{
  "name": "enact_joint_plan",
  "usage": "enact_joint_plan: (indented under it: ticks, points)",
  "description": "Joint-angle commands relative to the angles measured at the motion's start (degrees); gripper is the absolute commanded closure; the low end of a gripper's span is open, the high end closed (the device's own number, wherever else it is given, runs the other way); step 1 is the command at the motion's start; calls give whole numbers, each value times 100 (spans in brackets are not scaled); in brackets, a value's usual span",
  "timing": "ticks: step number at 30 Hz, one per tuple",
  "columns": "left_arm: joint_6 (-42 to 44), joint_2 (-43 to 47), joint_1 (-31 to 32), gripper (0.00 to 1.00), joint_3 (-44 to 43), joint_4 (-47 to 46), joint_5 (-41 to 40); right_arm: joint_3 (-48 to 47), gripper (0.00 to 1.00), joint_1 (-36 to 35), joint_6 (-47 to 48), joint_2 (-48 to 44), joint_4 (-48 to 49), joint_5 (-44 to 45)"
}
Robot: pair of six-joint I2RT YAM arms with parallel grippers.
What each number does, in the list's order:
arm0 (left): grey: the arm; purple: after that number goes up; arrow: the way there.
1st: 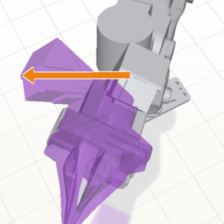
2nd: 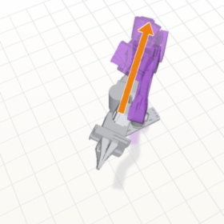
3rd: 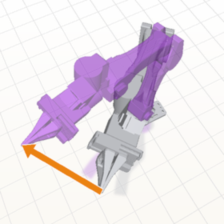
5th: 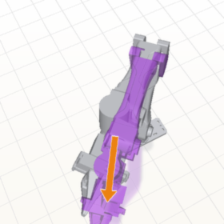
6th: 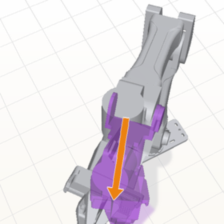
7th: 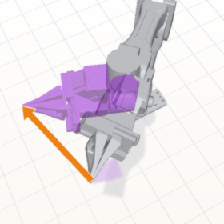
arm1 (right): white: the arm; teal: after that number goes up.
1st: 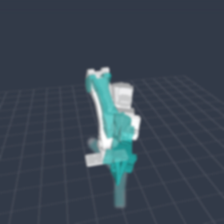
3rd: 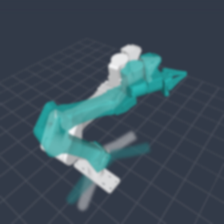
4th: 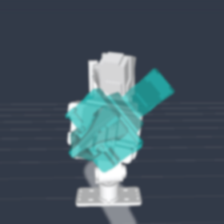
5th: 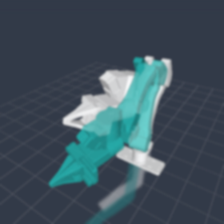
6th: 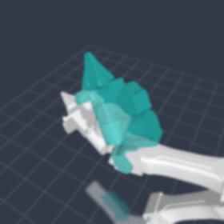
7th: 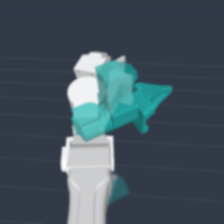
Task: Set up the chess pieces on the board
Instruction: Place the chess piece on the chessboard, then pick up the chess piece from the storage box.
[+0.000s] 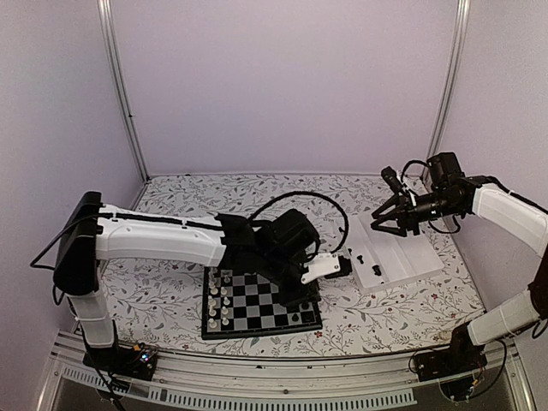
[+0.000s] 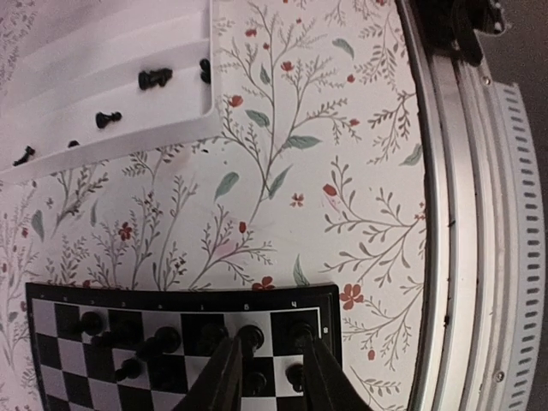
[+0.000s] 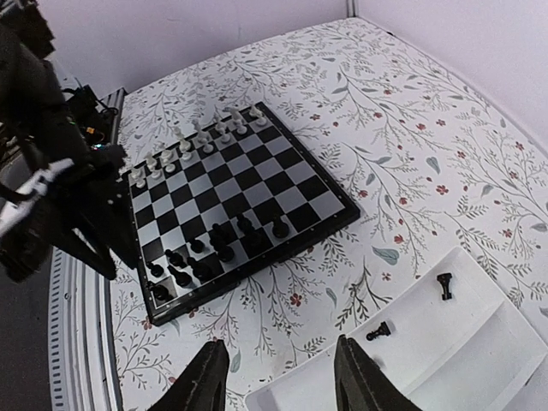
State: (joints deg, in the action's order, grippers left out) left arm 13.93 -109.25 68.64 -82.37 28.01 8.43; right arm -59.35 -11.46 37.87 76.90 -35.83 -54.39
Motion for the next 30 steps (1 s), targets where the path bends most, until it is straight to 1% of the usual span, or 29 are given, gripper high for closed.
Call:
enact_joint_plan:
  ticks: [1, 5, 10, 13, 18, 22, 30]
  points:
    - [-111, 617, 39, 71, -167, -533, -570, -281, 59, 64, -174, 331, -77, 1062]
    - [-661, 643, -112, 67, -146, -1206, -1161, -387, 62, 48, -113, 534, -268, 1543]
    - [-1307, 572, -318, 63, -133, -1910, -1261, -493, 63, 46, 128, 717, -290, 2163]
    - [-1607, 580, -452, 60, -136, -2204, -1177, -812, 64, 21, 290, 1144, -320, 2440]
    - [-1929, 638, -652, 58, -166, -2419, -935, -1393, 65, -66, 368, 1969, -209, 2609]
    - [-2061, 681, -709, 58, -111, -2433, -980, -1815, 65, -209, 386, 2768, -94, 2803]
    - [-2247, 903, -793, 57, 165, -2415, -1093, -2543, 62, -570, 493, 3846, 51, 3082]
